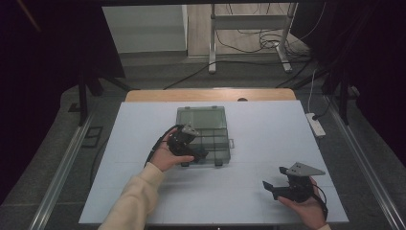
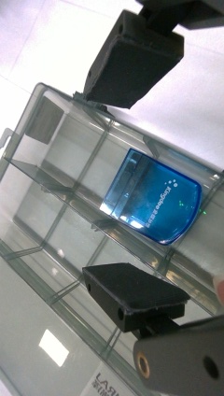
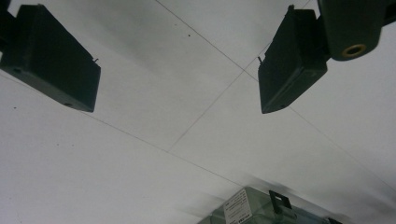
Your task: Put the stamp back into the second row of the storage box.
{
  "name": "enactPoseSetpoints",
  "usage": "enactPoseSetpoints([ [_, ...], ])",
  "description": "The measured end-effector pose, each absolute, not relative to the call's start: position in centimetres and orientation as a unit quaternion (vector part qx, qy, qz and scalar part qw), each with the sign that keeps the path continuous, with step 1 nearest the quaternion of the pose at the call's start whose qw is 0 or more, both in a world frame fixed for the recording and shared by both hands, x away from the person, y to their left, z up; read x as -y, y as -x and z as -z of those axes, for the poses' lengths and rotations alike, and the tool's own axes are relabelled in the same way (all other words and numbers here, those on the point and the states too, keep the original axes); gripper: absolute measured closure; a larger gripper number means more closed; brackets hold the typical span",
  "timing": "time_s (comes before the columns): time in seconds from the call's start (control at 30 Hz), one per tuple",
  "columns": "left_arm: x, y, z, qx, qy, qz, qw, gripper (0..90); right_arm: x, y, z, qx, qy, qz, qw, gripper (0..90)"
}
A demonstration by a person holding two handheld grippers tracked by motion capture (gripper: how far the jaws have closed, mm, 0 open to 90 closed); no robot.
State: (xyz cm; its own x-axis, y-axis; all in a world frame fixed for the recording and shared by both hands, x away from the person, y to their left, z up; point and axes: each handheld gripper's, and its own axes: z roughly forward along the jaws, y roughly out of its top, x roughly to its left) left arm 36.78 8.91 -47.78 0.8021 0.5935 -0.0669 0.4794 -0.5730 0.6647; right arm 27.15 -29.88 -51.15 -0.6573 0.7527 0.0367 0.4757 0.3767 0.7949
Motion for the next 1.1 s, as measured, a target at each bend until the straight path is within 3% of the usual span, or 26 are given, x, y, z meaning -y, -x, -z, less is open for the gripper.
enactPoseSetpoints([
  [0.67,-11.9,-31.7,47.0,-0.323,-0.85,-0.142,0.391,16.4,29.7,-27.2,51.1,-0.814,-0.374,-0.41,0.172,13.4],
  [1.1,-17.3,-26.9,48.7,-0.364,-0.83,-0.176,0.385,15.7,29.9,-27.2,50.9,-0.814,-0.372,-0.409,0.177,13.3],
])
